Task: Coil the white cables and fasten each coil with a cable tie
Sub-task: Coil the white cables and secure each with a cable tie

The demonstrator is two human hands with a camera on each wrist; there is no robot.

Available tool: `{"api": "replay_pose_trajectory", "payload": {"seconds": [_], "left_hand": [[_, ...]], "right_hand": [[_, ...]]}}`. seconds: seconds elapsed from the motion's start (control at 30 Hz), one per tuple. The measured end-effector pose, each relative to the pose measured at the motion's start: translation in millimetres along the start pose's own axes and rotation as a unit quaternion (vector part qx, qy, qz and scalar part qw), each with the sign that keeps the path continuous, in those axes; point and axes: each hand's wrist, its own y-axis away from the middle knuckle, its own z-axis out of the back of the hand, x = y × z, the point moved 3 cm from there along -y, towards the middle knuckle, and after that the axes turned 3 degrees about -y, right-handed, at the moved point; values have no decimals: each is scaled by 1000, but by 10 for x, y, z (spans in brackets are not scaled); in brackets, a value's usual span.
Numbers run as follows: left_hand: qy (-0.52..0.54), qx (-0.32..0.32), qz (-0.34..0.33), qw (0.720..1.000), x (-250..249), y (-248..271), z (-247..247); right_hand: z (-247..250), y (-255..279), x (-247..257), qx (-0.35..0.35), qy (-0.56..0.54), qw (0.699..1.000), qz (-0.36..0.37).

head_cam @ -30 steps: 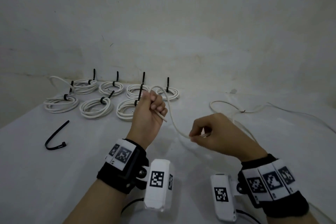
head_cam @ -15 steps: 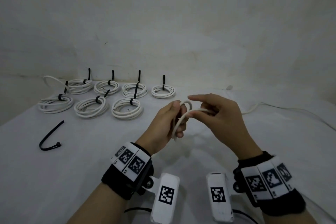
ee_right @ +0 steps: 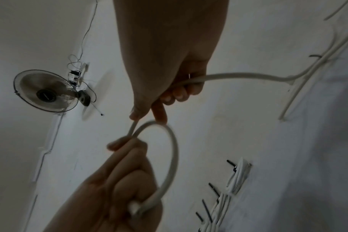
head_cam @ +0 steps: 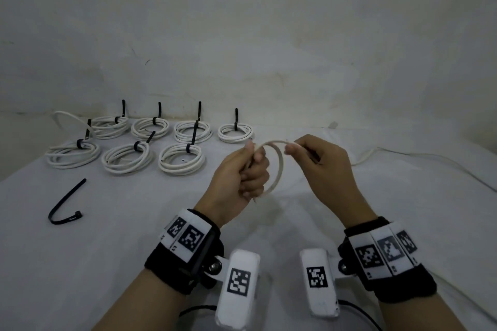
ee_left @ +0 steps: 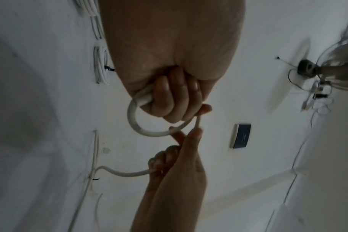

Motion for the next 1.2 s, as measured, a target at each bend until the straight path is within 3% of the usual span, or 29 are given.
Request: {"api": "replay_pose_trajectory", "payload": {"seconds": [0.17, 0.3, 0.4, 0.5, 0.6, 0.7, 0.8, 0.9, 1.03, 1.2], "left_hand": [[178, -31, -101, 978, -269, -23, 271], [228, -42, -142, 962, -383, -10, 470], [222, -59, -152, 961, -380, -9, 489], [195, -82, -149, 966, -344, -30, 445], [125, -92, -127, 980, -274, -43, 348], [42, -78, -88, 992, -172, -51, 222], [-71, -51, -33, 996, -37, -33, 117], [-157, -20, -11, 987, 45, 7, 14], [-109, 23, 3, 994, 21, 36, -61], [-92, 18, 38, 995, 38, 34, -51]], "right_hand": [[226, 4, -265, 3, 8, 997, -75], [251, 22, -289, 30, 46, 997, -60], [167, 25, -226, 112, 114, 987, -32], [56, 73, -133, 233, 141, 960, -58], [-67, 146, 73, 319, 84, 942, -59], [-123, 175, 320, 355, 21, 934, -39], [-95, 132, 450, 300, -21, 953, -23], [-45, 77, 443, 166, -49, 985, 3], [-7, 52, 306, 48, 1, 999, 25], [-14, 47, 236, 21, 59, 995, 74]]}}
